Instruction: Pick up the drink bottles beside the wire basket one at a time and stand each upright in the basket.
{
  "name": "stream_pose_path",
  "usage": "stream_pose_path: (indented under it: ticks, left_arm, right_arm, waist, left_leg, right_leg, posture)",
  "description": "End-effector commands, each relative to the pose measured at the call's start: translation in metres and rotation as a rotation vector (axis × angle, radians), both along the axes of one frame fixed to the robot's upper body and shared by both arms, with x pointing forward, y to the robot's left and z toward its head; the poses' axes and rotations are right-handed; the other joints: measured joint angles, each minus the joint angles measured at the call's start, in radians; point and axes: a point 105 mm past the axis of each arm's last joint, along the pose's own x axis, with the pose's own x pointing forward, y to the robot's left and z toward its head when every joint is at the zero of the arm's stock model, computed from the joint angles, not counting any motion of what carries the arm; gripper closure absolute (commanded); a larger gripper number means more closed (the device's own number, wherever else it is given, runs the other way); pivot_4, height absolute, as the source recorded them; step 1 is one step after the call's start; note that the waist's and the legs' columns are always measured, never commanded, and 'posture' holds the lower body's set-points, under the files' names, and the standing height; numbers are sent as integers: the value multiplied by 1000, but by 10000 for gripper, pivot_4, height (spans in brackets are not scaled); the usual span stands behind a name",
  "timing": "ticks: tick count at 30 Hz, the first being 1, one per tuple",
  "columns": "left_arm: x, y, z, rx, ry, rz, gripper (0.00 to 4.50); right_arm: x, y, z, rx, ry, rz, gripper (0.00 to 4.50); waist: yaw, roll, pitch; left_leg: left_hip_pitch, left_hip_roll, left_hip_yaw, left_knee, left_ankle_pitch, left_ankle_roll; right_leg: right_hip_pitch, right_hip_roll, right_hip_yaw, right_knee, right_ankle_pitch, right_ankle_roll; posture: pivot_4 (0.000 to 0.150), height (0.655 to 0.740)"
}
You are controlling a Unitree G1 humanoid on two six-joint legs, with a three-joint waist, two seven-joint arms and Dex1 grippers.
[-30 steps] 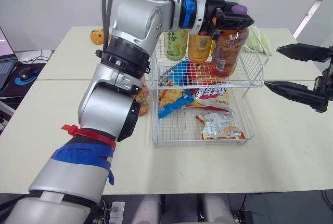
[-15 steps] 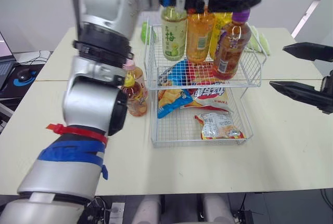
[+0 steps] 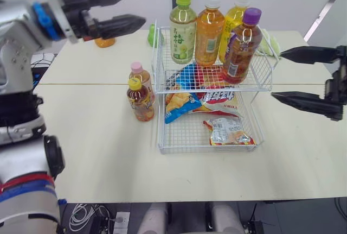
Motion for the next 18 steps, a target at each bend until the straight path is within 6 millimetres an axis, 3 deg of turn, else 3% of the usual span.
stream_pose_path:
  ticks: [1, 4, 7, 12, 18]
  left_arm:
    - [-18, 40, -11, -48, -12, 168, 304]
    - [-31, 58, -49, -22, 78, 227, 304]
    - [-43, 57, -80, -8, 152, 233, 304]
    - [-43, 29, -99, -126, 180, 242, 304]
    - [-28, 0, -112, -240, 157, 392, 304]
  right_arm:
    - [-4, 11, 6, -4, -37, 77, 0]
    - [-1, 17, 3, -13, -17, 121, 0]
    - [2, 19, 4, -19, -10, 145, 0]
    - [6, 21, 5, -23, -11, 162, 0]
    - [7, 21, 5, -29, -13, 165, 0]
  waist:
    - [-1, 0, 0]
    - [-1, 0, 0]
    - [2, 0, 0]
    - [28, 0, 0]
    - [28, -1, 0]
  left_leg:
    - [0, 0, 0, 0, 0, 0]
    - [1, 1, 0, -1, 0, 0]
    - [1, 2, 1, -1, 0, 0]
    - [1, 2, 0, -1, 0, 0]
    - [1, 2, 1, 0, 0, 0]
  right_leg:
    - [0, 0, 0, -1, 0, 0]
    - [0, 0, 0, 0, 0, -1]
    - [0, 0, 0, -1, 1, -2]
    - [1, 0, -1, -2, 1, -2]
    - [1, 0, -1, -1, 2, -3]
  posture:
    - [1500, 7400]
    - [1500, 7400]
    - [1500, 7400]
    - [1500, 7400]
    - [1500, 7400]
